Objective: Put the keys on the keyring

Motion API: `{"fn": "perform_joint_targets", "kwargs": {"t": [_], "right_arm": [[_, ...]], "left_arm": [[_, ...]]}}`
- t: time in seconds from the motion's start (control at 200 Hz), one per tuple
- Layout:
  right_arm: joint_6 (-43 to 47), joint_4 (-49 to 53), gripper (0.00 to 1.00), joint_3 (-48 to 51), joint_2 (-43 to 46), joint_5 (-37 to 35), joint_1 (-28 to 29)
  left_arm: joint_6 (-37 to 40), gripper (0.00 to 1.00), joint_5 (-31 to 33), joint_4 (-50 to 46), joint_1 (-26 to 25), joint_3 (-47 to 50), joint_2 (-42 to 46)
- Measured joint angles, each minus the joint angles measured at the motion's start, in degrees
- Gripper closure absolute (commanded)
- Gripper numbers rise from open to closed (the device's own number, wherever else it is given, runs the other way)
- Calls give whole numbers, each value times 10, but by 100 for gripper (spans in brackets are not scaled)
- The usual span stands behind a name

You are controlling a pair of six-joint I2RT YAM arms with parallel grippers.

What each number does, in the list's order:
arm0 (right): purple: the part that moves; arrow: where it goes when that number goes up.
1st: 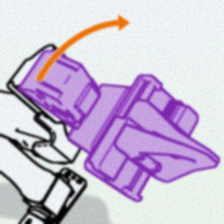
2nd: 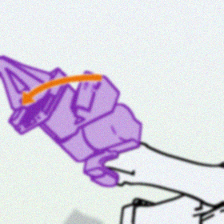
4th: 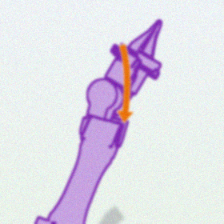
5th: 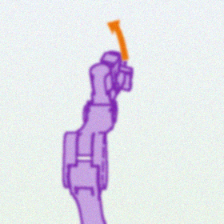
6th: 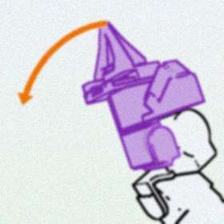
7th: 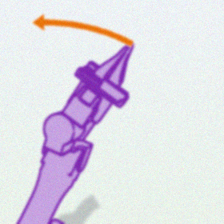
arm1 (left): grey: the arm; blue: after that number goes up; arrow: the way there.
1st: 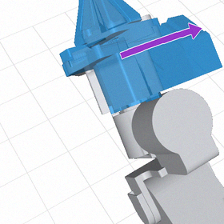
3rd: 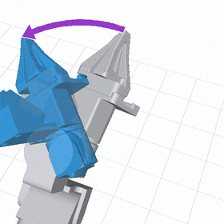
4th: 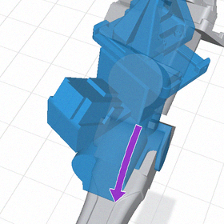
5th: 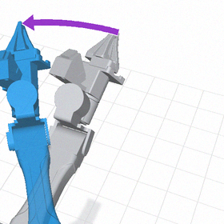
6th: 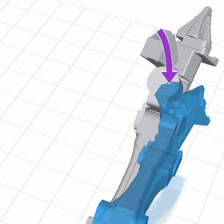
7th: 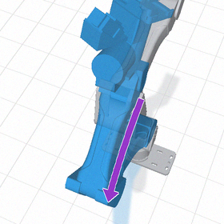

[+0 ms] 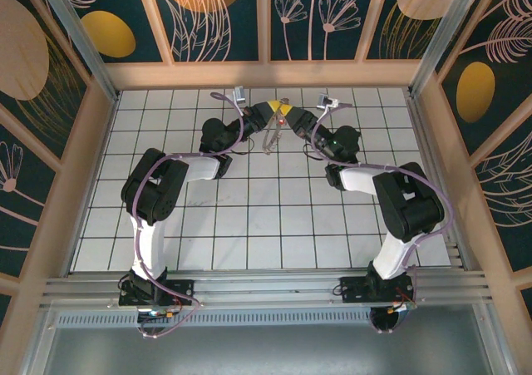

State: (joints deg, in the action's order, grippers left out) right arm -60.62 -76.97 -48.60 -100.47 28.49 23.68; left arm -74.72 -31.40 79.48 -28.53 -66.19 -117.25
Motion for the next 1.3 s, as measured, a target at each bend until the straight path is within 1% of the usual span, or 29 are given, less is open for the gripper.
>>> {"fn": "perform_joint_targets", "kwargs": {"t": [0.055, 0.541, 0.576, 0.596, 0.651, 0.691, 0.821, 0.936, 1.301], "right_arm": [[2, 0, 100, -2, -1, 0, 0], [0, -2, 100, -7, -6, 0, 0], [-1, -5, 88, -6, -6, 0, -1], [-3, -7, 84, -4, -6, 0, -2], [-8, -15, 77, 1, -6, 0, -6], [-14, -20, 74, 8, -6, -1, -11], [-15, -26, 70, 30, -5, -4, -27], [-15, -26, 67, 32, -4, -4, -27], [-14, -26, 66, 9, -4, -3, -8]], "left_arm": [[0, 100, 0, 0, 0, 0, 0], [0, 100, 0, 0, -1, 0, 0], [0, 100, 0, 0, -1, 0, 0], [0, 100, 0, 0, -1, 0, 0], [0, 100, 0, 0, -1, 0, 0], [0, 100, 0, 0, -1, 0, 0], [0, 100, 0, 0, -1, 0, 0], [0, 100, 0, 0, -2, 0, 0], [0, 100, 0, 0, -2, 0, 0]]}}
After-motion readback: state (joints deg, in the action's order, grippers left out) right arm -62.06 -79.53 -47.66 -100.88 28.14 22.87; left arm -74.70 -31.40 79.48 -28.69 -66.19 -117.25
